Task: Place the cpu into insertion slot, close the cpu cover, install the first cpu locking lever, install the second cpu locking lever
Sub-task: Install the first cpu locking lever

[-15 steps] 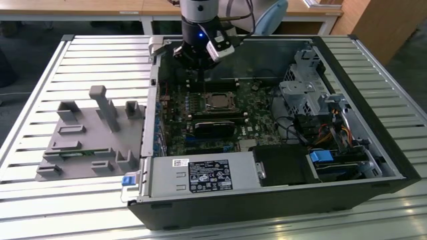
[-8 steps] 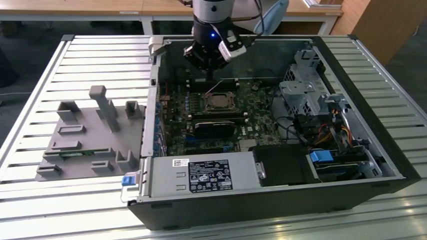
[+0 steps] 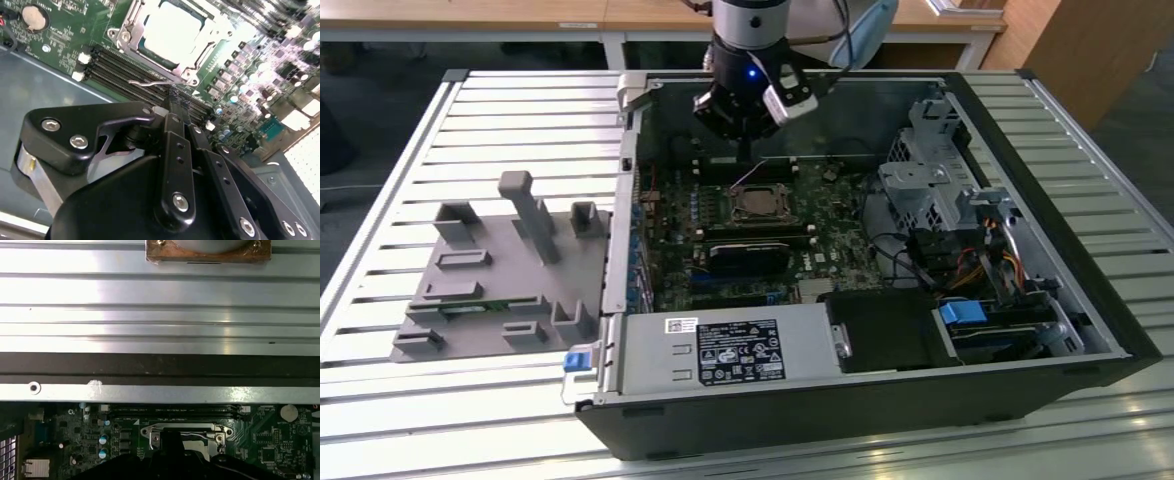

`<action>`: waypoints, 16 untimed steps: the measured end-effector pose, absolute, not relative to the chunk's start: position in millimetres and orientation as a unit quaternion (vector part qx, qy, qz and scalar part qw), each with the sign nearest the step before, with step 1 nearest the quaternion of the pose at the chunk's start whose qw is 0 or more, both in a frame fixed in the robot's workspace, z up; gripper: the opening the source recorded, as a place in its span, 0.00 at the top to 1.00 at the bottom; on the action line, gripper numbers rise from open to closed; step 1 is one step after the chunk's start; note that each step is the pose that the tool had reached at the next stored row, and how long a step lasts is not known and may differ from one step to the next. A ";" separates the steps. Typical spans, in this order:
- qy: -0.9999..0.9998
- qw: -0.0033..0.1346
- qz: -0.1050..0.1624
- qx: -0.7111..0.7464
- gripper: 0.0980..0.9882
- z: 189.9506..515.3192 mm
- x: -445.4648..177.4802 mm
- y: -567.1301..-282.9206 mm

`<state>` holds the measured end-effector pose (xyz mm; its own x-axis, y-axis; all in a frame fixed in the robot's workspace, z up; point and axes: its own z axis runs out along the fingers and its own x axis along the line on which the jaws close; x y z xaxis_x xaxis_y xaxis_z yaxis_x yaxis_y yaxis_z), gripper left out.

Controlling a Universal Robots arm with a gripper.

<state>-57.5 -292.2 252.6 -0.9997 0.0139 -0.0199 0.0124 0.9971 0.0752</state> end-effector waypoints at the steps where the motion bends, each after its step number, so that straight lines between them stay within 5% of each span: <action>1: 0.999 0.010 0.038 0.007 0.99 251.8 -57.4 -292.2; 16: 0.999 0.010 0.038 0.007 0.99 239.7 -46.9 -289.6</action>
